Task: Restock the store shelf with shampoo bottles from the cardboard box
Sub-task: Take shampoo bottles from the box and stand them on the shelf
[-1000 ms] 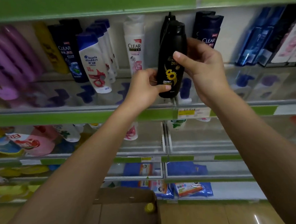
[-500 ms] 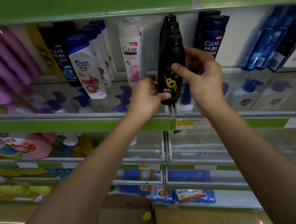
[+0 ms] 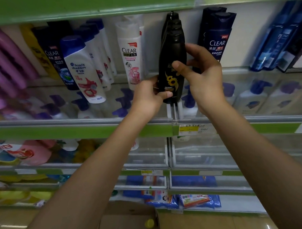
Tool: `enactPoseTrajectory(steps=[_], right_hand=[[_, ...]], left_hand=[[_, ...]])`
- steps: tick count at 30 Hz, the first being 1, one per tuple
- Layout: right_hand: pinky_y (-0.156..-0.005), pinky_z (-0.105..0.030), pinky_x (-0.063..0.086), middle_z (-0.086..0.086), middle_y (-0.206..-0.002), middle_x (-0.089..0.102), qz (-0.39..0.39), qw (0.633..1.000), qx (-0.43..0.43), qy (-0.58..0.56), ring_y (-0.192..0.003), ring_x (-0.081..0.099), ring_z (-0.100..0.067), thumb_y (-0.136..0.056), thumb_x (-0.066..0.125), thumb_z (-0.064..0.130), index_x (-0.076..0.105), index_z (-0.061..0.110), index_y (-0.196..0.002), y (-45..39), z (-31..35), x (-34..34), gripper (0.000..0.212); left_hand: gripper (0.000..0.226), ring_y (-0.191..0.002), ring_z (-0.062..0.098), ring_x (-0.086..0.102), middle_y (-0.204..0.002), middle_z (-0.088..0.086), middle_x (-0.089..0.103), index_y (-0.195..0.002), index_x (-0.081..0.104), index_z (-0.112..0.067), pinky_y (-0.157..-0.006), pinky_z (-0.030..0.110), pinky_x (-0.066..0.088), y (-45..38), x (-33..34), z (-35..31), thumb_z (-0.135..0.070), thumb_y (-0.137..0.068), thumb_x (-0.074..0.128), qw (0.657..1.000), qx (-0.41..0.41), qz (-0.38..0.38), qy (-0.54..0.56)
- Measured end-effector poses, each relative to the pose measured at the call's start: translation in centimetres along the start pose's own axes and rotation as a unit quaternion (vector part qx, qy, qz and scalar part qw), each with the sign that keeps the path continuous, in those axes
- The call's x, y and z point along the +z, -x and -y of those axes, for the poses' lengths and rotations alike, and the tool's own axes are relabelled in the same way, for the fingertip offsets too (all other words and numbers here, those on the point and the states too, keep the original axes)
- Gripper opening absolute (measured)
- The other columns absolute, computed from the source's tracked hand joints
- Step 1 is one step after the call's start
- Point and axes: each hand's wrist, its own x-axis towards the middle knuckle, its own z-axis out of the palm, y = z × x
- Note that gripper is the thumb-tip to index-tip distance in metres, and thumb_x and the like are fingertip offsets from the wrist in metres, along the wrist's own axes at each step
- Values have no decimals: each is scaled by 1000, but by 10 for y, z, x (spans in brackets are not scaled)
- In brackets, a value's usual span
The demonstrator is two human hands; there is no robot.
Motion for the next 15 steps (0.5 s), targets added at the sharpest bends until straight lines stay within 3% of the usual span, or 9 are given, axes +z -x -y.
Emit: enactPoseTrajectory(steps=[9,15], right_hand=[[-78,-20,54,-1,-123,63,-7,1000,0,-1,-95,61,-14,-82,74,14,62,18,-121,-3,-2,3,42],[-91,-32,54,4,-124,60,0,1000,23,-16,-106,62,-10,-83,73,14,56,22,-124,10,-7,2,45]], left_hand=[[44,-103,11,58,-117,2,65,-124,58,-12,-89,22,42,-5,0,0,-16,-83,71,1000,-1,12,-12],[43,-113,16,59,-120,2,64,-124,57,-12,-99,31,45,-2,0,3,-21,-84,70,1000,2,25,-13]])
